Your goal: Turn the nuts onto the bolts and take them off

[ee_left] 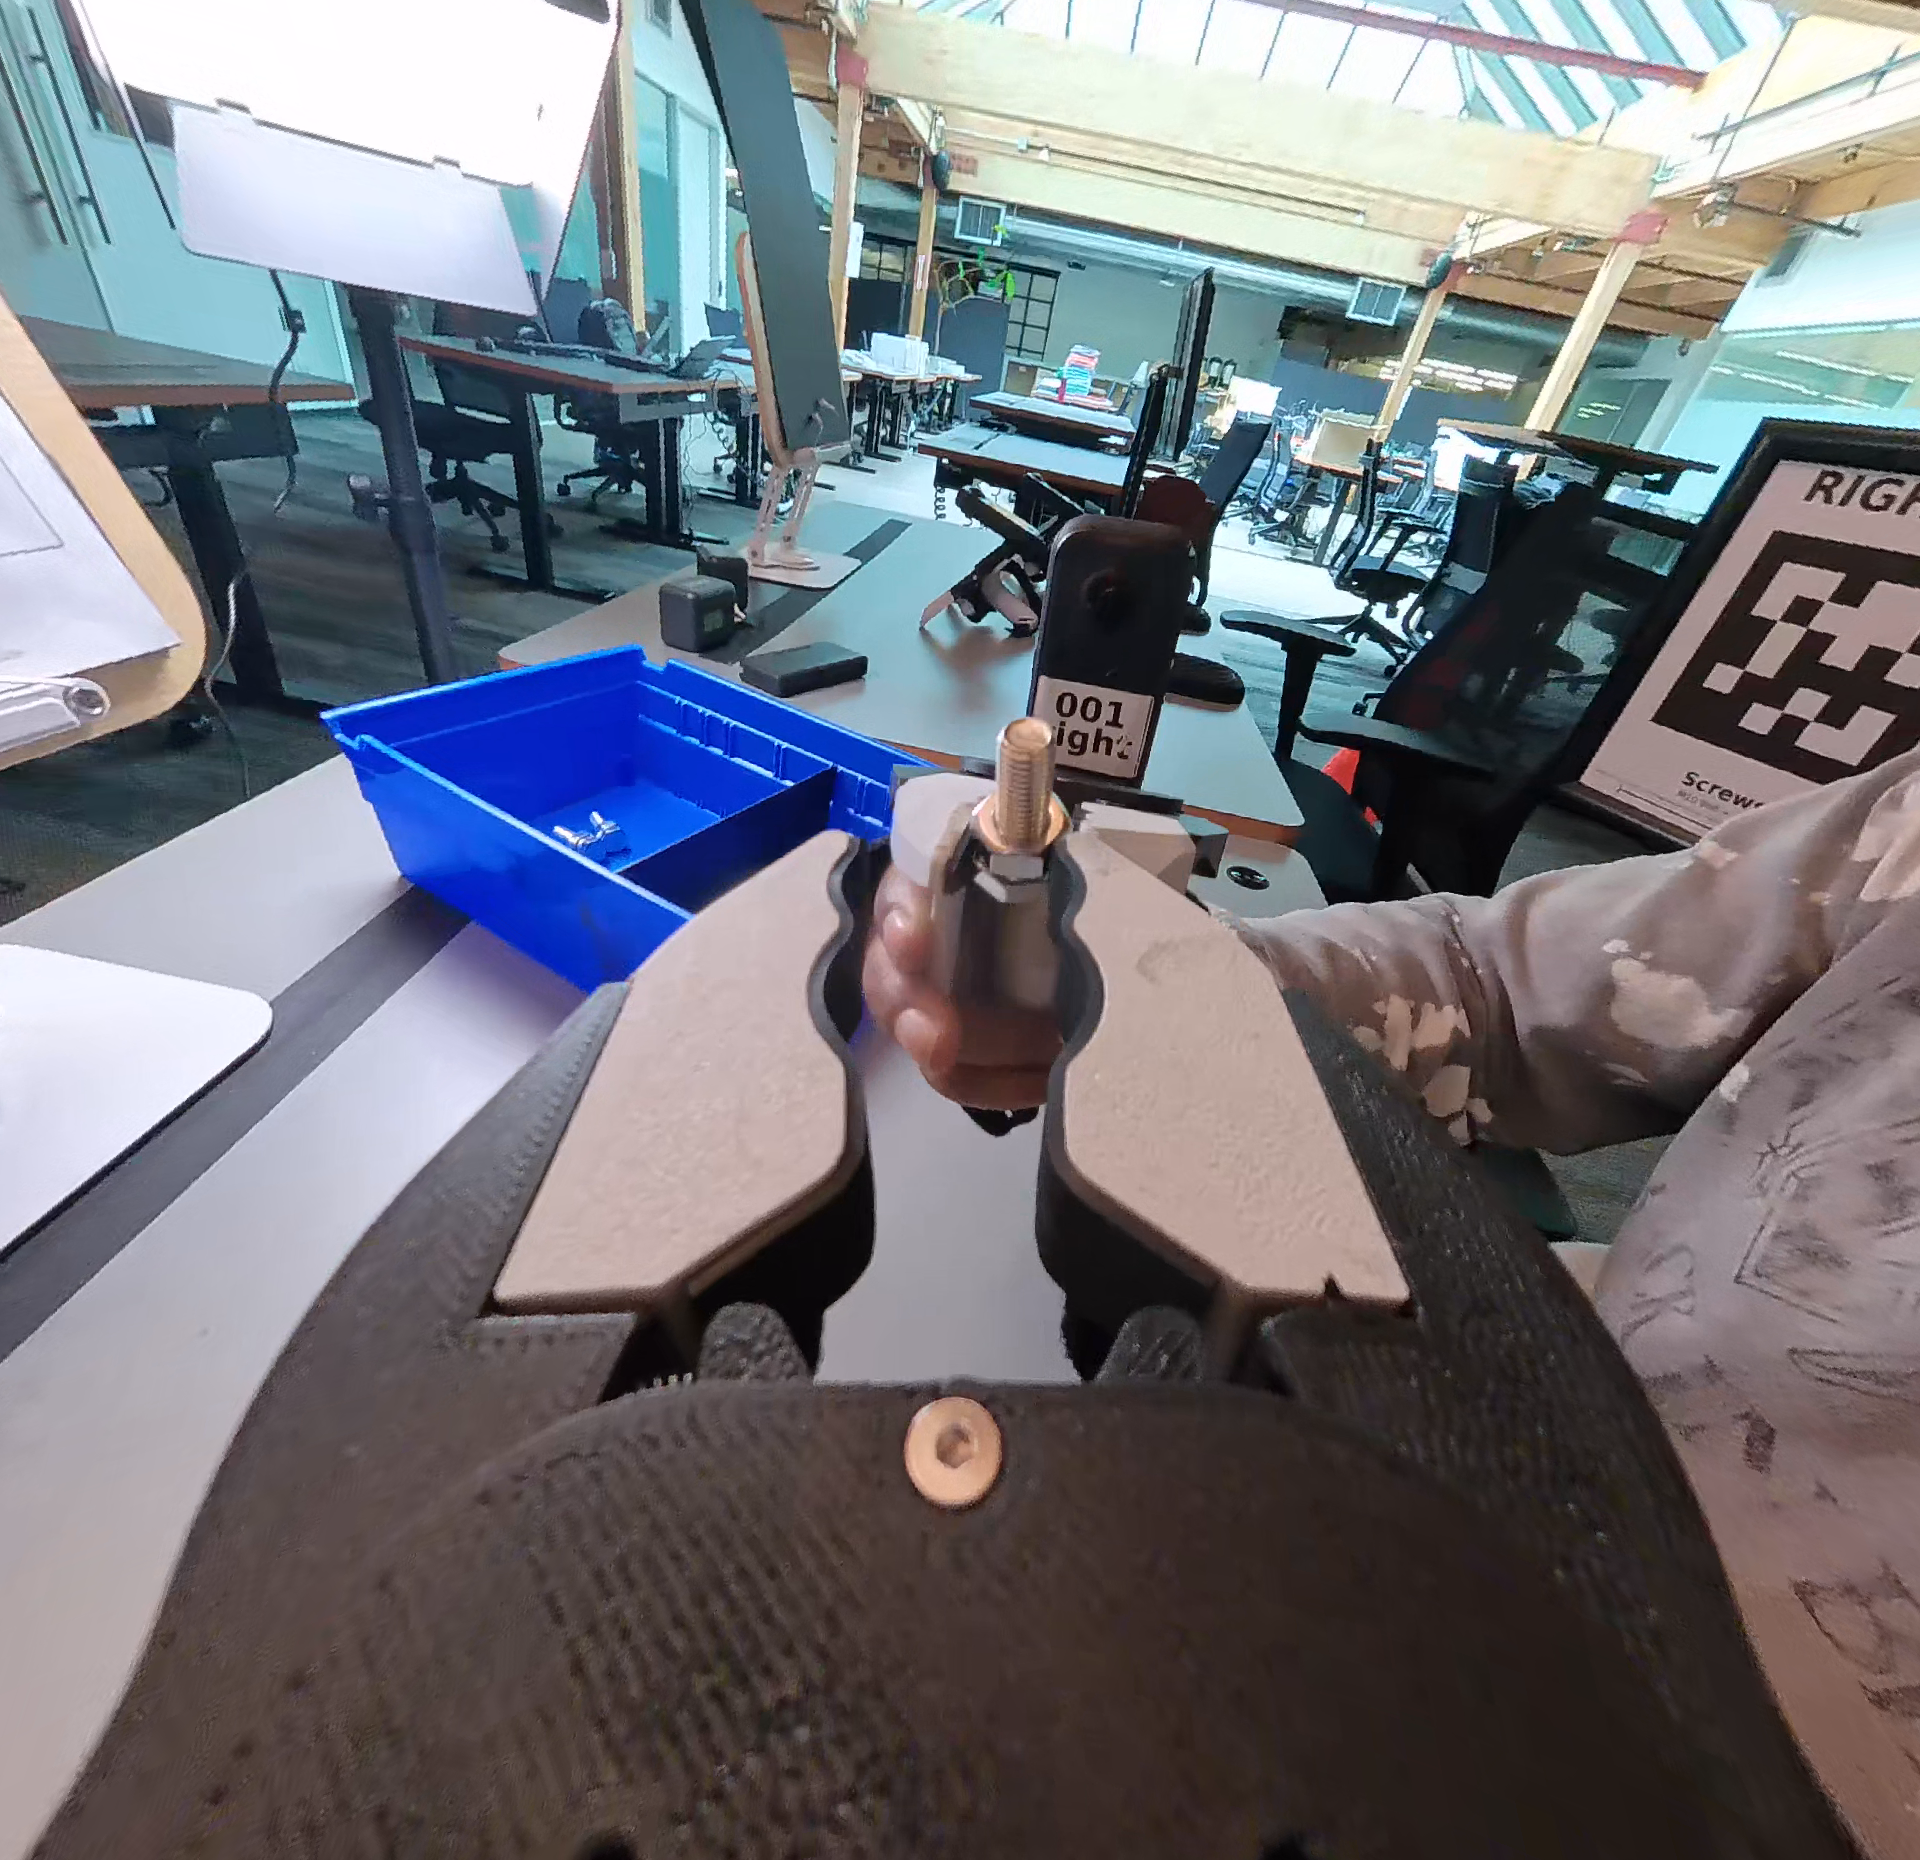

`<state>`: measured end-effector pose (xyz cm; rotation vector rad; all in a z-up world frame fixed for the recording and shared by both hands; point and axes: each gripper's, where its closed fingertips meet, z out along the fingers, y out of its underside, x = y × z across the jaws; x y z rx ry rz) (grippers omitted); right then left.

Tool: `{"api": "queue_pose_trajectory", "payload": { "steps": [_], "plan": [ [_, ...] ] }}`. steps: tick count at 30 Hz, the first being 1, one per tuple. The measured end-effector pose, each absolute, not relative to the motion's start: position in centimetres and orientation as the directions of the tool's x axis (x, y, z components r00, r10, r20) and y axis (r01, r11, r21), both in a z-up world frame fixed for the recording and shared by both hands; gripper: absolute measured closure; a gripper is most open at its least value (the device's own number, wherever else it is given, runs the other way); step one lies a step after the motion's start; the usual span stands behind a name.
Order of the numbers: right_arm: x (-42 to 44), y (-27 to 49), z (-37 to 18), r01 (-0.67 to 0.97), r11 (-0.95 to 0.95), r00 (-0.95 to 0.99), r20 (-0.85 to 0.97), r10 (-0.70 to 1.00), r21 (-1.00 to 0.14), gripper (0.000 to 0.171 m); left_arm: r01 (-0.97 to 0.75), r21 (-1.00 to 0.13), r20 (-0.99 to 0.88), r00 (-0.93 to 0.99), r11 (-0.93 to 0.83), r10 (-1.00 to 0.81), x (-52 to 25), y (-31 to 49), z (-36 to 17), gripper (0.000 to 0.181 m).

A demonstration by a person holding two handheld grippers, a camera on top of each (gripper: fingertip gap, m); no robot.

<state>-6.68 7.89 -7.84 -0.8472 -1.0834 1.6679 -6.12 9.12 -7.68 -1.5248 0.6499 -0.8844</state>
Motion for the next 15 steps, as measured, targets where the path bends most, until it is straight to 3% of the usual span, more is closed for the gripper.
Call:
{"api": "queue_pose_trajectory", "payload": {
  "steps": [2, 5, 9, 15],
  "plan": [
    [-6.1, 8.0, -7.3, -0.36, -0.178, -0.342, -0.048, 0.938, -0.916, 0.153, 0.083, -0.989, 0.149, 0.632, -0.125, -0.761, -7.4, 10.0, -7.7, 0.16],
    [-5.4, 9.0, -6.4, -0.379, -0.171, -0.309, -0.05, 0.95, -0.91, 0.153, 0.113, -0.987, 0.161, 0.643, -0.116, -0.748, -8.6, 10.1, -7.3, 0.16],
    [-4.2, 11.7, -5.6, -0.396, -0.163, -0.219, -0.079, 0.973, -0.904, 0.153, 0.104, -0.994, 0.103, 0.756, -0.037, -0.646, -10.5, 11.0, -6.7, 0.176],
    [-1.7, 17.6, -5.9, -0.298, -0.037, 0.053, -0.055, 0.997, -0.954, 0.153, 0.037, -0.999, 0.023, 0.884, 0.021, -0.468, -13.3, 12.3, -6.9, 0.181]
  ]
}}
